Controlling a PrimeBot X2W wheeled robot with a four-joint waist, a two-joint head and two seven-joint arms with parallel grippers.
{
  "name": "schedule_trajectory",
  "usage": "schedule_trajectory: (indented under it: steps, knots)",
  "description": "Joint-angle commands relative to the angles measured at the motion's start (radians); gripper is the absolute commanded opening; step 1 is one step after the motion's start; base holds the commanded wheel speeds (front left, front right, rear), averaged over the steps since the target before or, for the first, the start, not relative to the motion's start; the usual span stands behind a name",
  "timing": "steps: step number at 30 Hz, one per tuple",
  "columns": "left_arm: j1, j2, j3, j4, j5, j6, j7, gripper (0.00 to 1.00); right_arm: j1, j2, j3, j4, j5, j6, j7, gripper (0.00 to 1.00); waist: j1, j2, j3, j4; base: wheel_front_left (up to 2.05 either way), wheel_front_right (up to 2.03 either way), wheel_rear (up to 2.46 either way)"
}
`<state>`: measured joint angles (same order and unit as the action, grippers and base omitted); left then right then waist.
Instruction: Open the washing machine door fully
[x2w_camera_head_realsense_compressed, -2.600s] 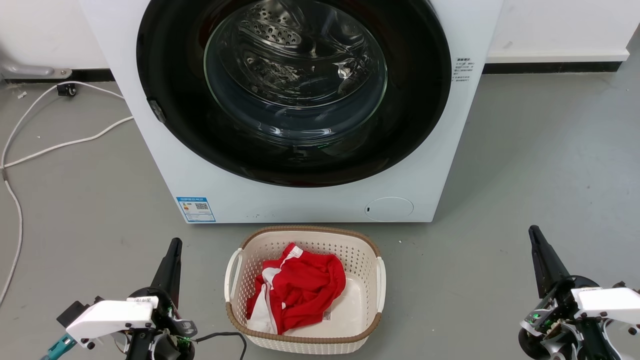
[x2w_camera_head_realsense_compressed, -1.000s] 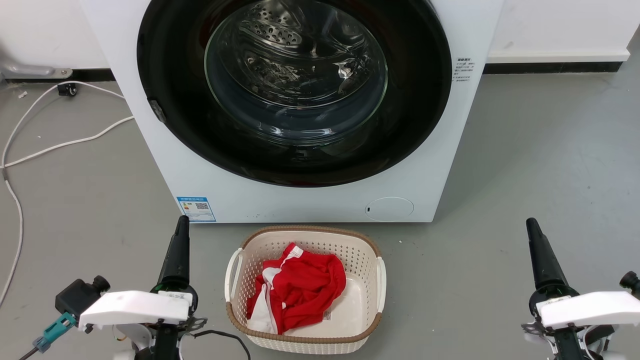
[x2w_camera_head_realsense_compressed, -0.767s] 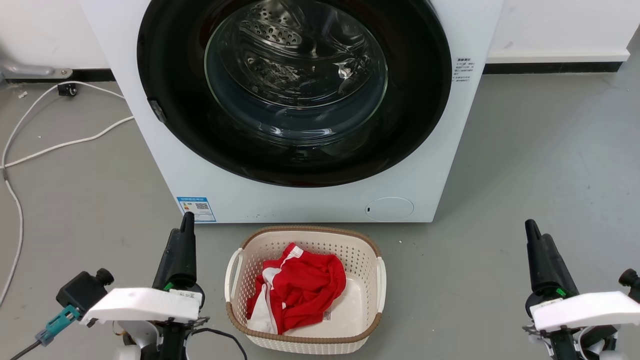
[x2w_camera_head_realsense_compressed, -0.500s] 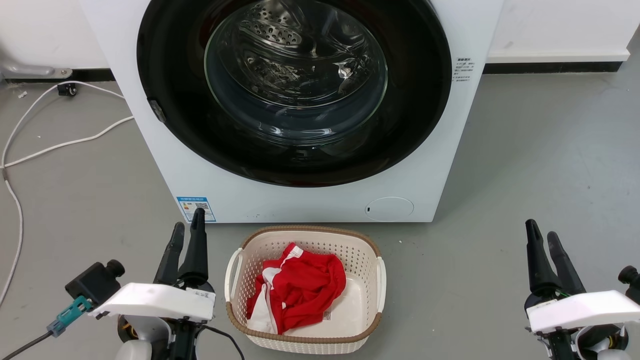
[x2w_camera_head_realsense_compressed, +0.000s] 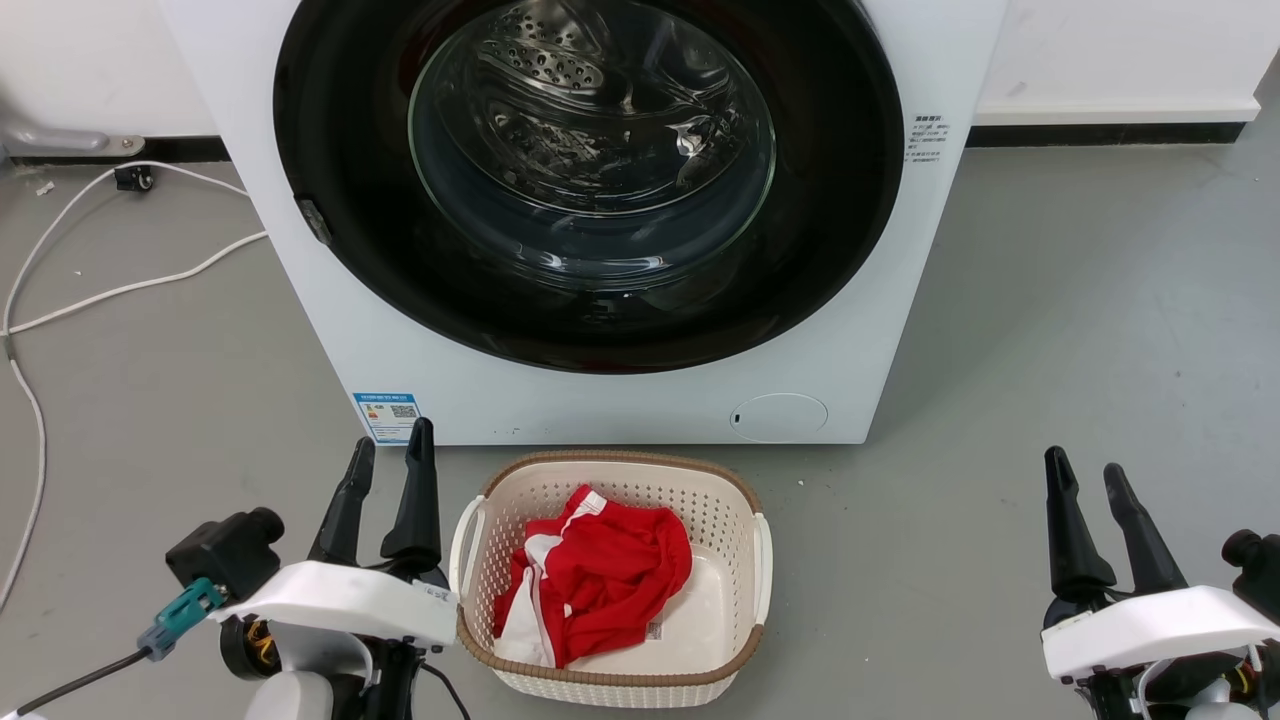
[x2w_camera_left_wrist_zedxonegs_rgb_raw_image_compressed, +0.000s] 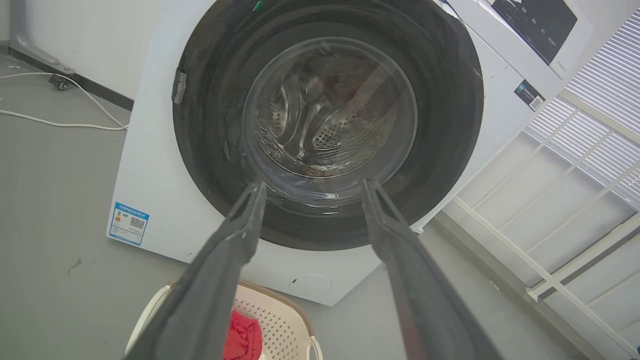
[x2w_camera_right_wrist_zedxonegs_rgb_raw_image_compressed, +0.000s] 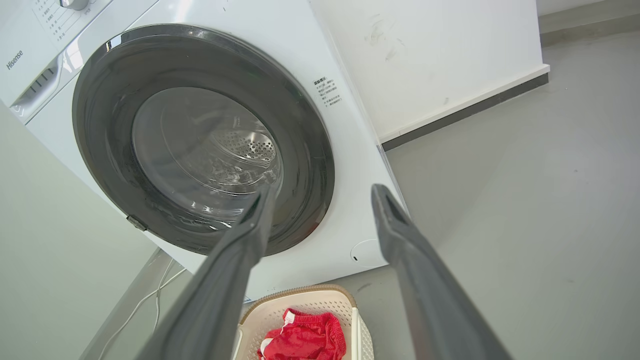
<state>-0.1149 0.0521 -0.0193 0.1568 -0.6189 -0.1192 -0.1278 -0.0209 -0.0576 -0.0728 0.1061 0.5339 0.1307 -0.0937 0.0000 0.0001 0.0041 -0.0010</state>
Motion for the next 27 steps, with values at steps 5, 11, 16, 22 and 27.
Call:
schedule_trajectory:
  steps: [5,11,16,22,27]
  knots:
    - [-0.030,0.002,-0.008,0.002,0.080,0.002,-0.020,1.00,-0.002,0.002,-0.003,-0.017,-0.085,0.000,-0.014,1.00,0.0000,-0.0001,0.000,0.001,0.00,0.00,0.00]
    - [-0.035,0.006,-0.017,0.017,0.153,0.005,-0.036,1.00,0.004,0.003,-0.004,-0.019,-0.157,0.000,-0.020,1.00,0.0000,-0.0001,0.000,0.001,0.00,0.00,0.00]
    - [-0.040,0.008,-0.023,0.026,0.210,0.011,-0.047,1.00,0.007,0.004,-0.006,-0.021,-0.215,0.000,-0.025,1.00,0.0000,-0.0001,0.000,0.000,0.00,0.00,0.00]
    - [-0.045,0.010,-0.028,0.038,0.270,0.019,-0.061,1.00,0.011,0.005,-0.014,-0.021,-0.278,0.000,-0.035,1.00,0.0000,-0.0001,0.001,-0.001,0.00,0.00,0.00]
    - [-0.048,0.011,-0.030,0.050,0.312,0.021,-0.073,1.00,0.016,0.005,-0.013,-0.017,-0.324,0.000,-0.041,1.00,0.0000,-0.0001,0.001,-0.002,0.00,0.00,0.00]
